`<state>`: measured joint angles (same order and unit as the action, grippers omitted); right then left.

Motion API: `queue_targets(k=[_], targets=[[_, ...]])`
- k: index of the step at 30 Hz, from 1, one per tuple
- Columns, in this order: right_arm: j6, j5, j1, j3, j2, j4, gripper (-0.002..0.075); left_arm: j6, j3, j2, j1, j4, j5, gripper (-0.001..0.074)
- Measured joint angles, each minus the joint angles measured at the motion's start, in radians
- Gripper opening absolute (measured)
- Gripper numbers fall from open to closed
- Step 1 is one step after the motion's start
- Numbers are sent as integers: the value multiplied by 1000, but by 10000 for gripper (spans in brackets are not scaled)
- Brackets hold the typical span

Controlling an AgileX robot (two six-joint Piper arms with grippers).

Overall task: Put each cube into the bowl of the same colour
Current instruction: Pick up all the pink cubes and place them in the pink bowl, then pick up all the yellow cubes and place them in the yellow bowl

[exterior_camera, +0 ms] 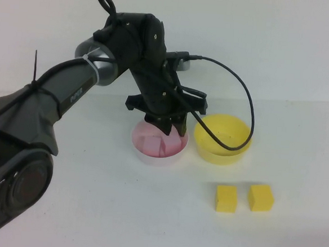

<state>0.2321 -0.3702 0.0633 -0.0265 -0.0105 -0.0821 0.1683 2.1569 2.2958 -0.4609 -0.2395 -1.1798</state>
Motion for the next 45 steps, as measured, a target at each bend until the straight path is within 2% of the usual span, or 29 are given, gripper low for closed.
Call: queue_targets(k=[3,7,12,17,23,27,33,37,40,45], targets=[[0,0,0,0,0,0,-2,-40,9,0,0,-6,-43,81],[0,0,0,0,0,0,-2,-77,28,-24,0,-24,-42,15],[0,0,0,0,0,0,-2,-81,28,-125,-8,21,-42,2],[0,0,0,0,0,0,-2,-91,28,-250,-11,140,-46,1],[0,0,0,0,0,0,-2,-98,28,-417,-109,392,-49,1],[0,0,0,0,0,0,-2,-110,28,-501,-160,421,-54,1],[0,0,0,0,0,0,-2,-156,12,-613,-188,421,-53,1],[0,0,0,0,0,0,-2,-162,-113,-709,-186,490,-53,1],[0,0,0,0,0,0,-2,-143,-283,-802,-185,501,-46,0],[0,0,0,0,0,0,-2,-76,-654,-1007,-185,421,191,0]])
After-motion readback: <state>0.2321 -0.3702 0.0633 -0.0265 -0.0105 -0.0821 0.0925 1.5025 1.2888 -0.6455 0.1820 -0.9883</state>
